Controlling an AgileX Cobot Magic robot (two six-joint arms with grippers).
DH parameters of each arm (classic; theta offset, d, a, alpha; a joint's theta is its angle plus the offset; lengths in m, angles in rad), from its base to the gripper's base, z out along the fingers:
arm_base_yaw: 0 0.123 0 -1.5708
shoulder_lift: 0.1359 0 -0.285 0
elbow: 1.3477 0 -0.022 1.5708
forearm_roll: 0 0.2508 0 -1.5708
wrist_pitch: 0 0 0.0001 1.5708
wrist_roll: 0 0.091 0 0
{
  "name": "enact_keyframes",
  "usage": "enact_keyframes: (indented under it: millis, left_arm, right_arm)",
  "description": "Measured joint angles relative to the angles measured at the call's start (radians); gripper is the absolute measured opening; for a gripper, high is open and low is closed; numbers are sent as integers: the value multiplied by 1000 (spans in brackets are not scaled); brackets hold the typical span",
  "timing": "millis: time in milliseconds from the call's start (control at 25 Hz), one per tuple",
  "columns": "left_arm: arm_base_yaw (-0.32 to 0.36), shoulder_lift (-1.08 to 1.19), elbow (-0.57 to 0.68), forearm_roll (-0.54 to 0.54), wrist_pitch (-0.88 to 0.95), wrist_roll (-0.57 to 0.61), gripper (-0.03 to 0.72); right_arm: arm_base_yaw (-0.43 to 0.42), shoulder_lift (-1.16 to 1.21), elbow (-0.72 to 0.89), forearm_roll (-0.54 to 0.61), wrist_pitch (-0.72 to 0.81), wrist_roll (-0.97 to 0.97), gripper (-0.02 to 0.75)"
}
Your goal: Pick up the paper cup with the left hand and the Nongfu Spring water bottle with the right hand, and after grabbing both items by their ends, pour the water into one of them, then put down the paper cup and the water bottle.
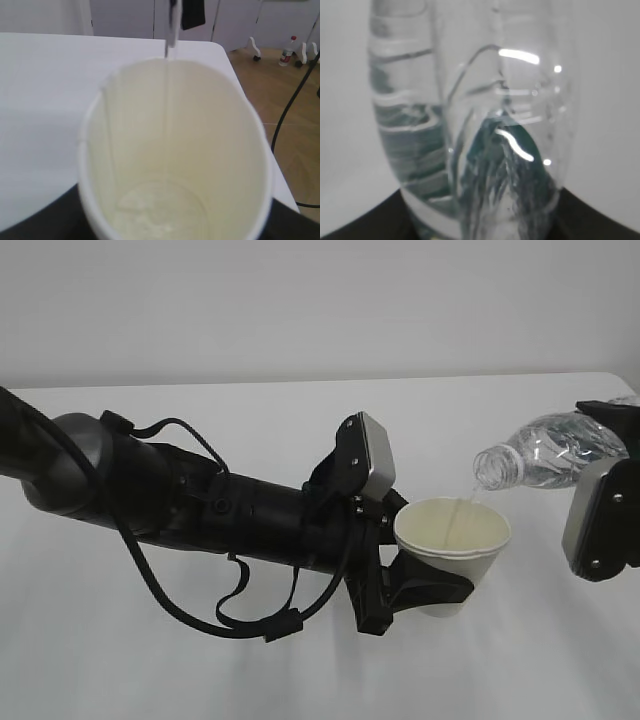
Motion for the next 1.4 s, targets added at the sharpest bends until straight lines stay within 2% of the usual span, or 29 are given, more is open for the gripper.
enact_keyframes:
  millis: [1400]
  left_arm:
    - [0, 0, 0, 2, 0, 0, 429]
  right_arm:
    - [0, 0, 0, 0, -5, -15, 349]
